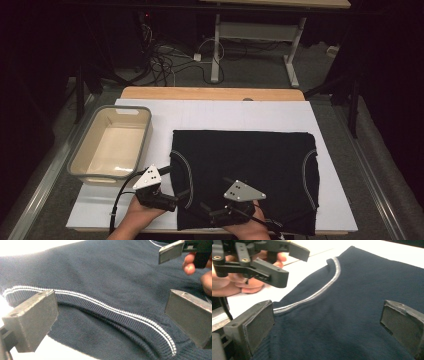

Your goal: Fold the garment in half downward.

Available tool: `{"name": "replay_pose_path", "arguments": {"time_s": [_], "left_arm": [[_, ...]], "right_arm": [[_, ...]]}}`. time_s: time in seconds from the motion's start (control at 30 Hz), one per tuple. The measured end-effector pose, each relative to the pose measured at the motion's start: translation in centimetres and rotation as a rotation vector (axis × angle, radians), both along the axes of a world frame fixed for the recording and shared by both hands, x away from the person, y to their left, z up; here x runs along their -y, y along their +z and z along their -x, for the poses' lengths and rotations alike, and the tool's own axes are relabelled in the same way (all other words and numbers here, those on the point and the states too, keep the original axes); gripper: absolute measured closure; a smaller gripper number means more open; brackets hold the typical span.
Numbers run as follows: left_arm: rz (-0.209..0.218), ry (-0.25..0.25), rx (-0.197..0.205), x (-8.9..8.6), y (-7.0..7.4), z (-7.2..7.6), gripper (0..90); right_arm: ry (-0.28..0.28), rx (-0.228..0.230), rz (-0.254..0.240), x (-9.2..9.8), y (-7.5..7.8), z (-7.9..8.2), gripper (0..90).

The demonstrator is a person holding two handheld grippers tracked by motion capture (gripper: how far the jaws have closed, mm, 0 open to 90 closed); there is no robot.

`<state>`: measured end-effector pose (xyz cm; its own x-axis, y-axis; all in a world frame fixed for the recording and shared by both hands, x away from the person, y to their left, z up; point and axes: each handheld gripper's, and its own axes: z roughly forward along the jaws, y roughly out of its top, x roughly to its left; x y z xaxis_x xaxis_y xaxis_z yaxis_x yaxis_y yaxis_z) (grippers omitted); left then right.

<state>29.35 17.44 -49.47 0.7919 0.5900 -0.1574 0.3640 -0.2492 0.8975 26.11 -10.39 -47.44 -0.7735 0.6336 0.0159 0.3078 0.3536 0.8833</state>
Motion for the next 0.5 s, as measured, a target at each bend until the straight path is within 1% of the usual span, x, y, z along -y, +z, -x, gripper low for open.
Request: {"name": "replay_pose_path", "arguments": {"time_s": [0.13, 0.23, 0.37, 0.5], "left_arm": [[0.009, 0.0, -0.006, -0.1, 0.0, 0.0, 0.0], [0.009, -0.004, 0.0, -0.1, 0.0, 0.0, 0.0], [0.014, -0.004, -0.004, -0.2, 0.0, 0.0, 0.0], [0.014, -0.002, -0.006, -0.2, 0.0, 0.0, 0.0]], "right_arm": [[0.022, -0.011, 0.006, -1.2, -0.3, 0.1, 0.0], [0.037, -0.002, 0.002, -1.8, -0.3, 0.5, 0.6], [0.057, -0.001, -0.01, -2.6, -0.1, 0.9, 0.7], [0.083, -0.006, 0.001, -3.1, -0.2, 1.3, 0.9]]}}
